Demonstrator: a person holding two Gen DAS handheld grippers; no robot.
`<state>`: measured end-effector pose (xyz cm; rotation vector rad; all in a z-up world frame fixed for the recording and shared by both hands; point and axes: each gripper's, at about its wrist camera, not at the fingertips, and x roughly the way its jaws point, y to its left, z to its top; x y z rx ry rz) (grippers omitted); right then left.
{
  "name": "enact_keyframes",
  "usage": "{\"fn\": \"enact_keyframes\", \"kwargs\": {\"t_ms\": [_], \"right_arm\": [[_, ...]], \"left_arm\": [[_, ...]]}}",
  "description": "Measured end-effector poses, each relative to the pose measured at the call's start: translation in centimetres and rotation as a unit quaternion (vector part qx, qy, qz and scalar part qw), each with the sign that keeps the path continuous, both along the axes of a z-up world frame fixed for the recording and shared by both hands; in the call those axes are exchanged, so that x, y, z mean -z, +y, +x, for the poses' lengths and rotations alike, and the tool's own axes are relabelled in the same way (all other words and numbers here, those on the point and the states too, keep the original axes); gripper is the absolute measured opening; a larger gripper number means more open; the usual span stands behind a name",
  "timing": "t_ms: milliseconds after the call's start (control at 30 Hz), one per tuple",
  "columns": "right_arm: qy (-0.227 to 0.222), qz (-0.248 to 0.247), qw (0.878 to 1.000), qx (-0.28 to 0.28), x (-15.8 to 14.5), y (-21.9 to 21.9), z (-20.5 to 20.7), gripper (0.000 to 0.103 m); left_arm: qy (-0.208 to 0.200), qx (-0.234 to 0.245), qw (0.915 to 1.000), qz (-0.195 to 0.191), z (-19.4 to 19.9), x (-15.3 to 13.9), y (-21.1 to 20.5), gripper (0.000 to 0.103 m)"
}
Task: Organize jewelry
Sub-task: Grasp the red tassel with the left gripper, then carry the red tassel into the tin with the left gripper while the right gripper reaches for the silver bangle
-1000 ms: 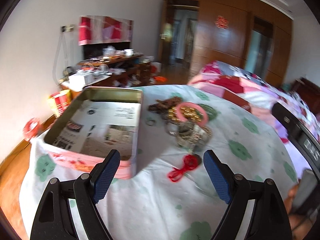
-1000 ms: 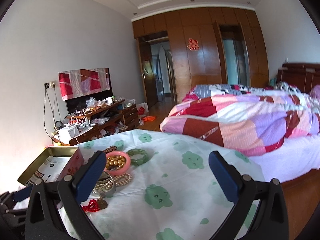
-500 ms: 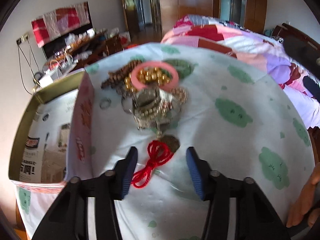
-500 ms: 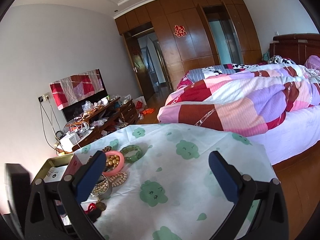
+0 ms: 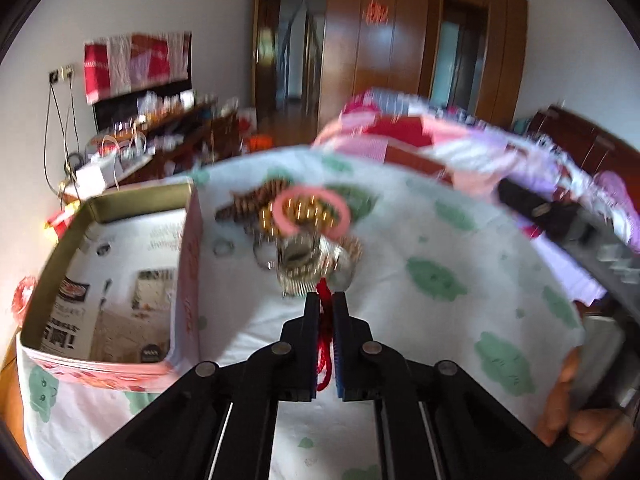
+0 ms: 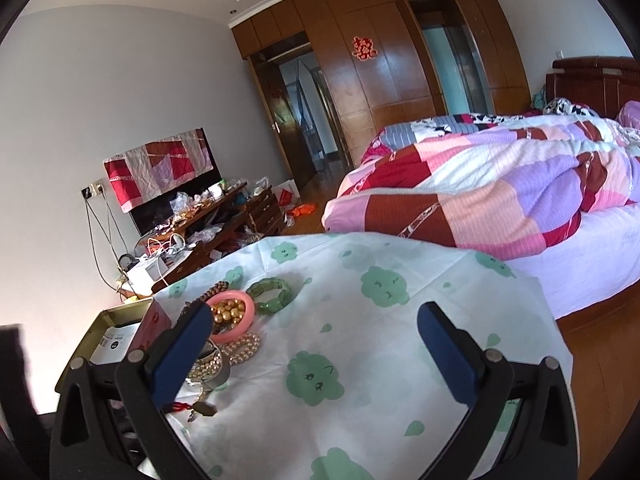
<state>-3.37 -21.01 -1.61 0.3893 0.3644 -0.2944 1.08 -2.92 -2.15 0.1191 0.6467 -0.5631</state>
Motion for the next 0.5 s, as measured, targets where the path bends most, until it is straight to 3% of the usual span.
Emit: {"fn": "enact_keyframes", "kwargs": {"t_ms": [167, 300, 500], "right_arm": [[0.016, 0.019, 0.999, -0.019, 0.5, -0.2, 0.6, 0.088], [0.043, 0.029, 0.996, -0.069, 1.0, 0.4, 2.1, 0.076], [0.107, 0.068, 0.974, -0.190, 1.6, 3.0, 7.0, 0.054]], "left_arm": [[-0.025, -0.019, 0.9991, -0.028, -0.7, -1.4, 2.1, 0.005], [-0.035, -0.041, 0.9976, -0.044, -0.2, -2.4, 4.1, 0.005], [-0.044, -0.077, 0.9941, -0.062, 1.1, -3.3, 6.7, 0.005]]}}
